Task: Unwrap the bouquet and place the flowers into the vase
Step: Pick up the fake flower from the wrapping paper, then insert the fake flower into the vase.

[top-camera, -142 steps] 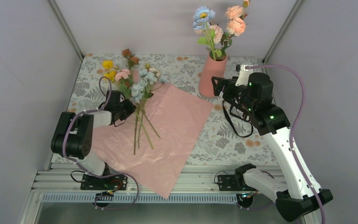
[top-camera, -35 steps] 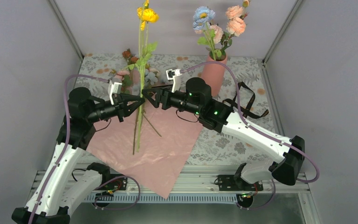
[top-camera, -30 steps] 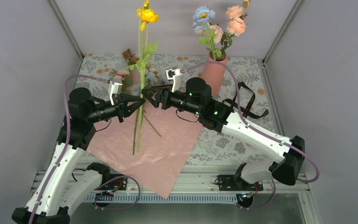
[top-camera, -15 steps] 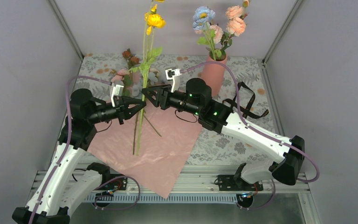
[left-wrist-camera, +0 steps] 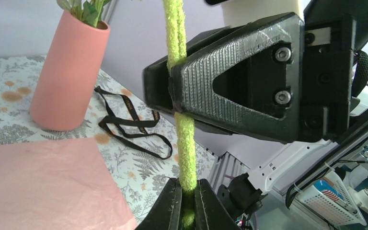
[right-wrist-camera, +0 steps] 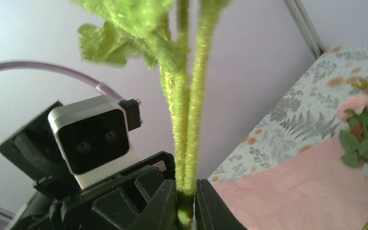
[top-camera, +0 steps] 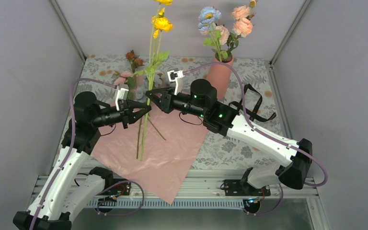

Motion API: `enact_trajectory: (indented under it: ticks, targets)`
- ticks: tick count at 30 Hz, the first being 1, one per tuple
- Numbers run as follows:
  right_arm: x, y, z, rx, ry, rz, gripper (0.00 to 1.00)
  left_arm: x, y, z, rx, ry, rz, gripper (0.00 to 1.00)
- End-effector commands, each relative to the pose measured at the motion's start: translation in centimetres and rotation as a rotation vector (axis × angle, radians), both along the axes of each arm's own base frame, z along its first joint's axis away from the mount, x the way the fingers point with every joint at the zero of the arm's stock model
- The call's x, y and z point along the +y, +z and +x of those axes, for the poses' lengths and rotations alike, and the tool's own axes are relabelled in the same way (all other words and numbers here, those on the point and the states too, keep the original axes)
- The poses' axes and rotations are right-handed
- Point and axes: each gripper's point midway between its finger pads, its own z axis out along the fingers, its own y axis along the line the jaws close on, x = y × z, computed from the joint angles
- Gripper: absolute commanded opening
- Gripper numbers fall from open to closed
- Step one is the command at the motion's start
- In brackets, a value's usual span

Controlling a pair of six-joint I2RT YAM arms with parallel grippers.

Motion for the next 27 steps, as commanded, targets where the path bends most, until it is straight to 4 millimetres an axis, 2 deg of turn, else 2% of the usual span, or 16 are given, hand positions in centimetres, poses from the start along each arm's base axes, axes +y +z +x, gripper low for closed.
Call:
enact_trajectory:
  ticks: [1, 7, 9, 12, 19, 21, 27]
  targets:
    - [0.3, 1.2, 0.0, -0.055, 0.011, 0.016, 0.06, -0.4, 0.7, -1.0, -0.045, -0.058, -0.009, 0.02]
    - [-0.1, 1.9, -0.2, -0.102, 0.008, 0.024, 0.04, -0.4, 0.6, -1.1, -0.041, -0.057, 0.002, 0.04]
    - [-0.2, 1.9, -0.2, -0.113, 0.003, 0.023, 0.04, -0.3, 0.4, -0.8, -0.036, -0.048, 0.008, 0.16]
    - [-0.5, 1.8, 0.0, -0.122, -0.016, 0.022, 0.04, -0.5, 0.0, -0.4, -0.014, -0.05, 0.015, 0.28]
    - [-2.1, 1.5, 1.7, -0.164, -0.147, -0.013, 0.04, -0.5, -0.2, 0.1, -0.004, -0.04, 0.02, 0.7]
    - [-2.8, 1.7, 2.1, -0.185, -0.194, -0.028, 0.04, -0.5, -0.3, 0.1, -0.002, -0.04, 0.023, 0.78]
    - [-5.7, 3.0, 3.2, -0.256, -0.34, -0.064, 0.04, -0.3, -0.4, 0.5, -0.001, -0.01, 0.042, 0.92]
